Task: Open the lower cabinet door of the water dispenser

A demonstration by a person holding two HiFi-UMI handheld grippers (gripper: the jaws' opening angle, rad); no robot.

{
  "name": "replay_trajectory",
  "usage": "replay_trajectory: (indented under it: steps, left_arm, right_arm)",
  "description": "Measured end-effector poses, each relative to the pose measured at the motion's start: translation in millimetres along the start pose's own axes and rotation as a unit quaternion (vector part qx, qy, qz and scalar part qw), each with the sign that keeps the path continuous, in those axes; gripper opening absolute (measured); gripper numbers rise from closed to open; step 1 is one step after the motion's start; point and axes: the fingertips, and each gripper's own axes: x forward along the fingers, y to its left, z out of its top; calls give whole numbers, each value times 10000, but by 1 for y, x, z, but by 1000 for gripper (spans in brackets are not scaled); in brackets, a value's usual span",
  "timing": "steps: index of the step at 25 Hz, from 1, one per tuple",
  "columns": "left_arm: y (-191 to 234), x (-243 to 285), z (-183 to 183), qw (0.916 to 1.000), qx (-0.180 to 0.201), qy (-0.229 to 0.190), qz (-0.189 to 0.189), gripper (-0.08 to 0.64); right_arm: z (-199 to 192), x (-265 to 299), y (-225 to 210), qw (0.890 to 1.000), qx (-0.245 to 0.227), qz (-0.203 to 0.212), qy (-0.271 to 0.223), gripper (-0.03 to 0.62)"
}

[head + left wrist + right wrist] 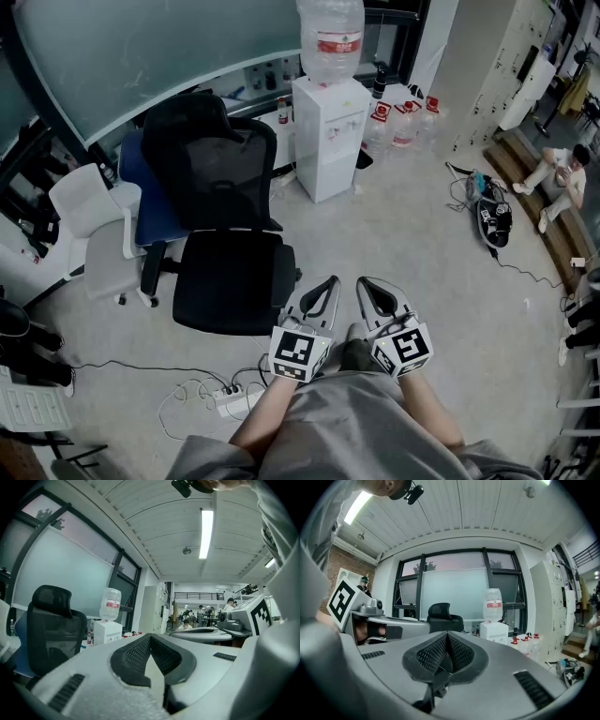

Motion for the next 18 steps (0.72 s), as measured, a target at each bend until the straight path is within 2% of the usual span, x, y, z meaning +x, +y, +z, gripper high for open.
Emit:
replay_trajectory:
  steps: [10,18]
  left_arm:
    - [-6,11,-18,9998,-49,177,-55,8]
    - [1,31,-40,9986,-372,367,5,8]
  right_arm:
    - [-16,-2,-15,9997,231,-2,-5,11]
    - [-41,-6,-43,9986,485,-185,130,12]
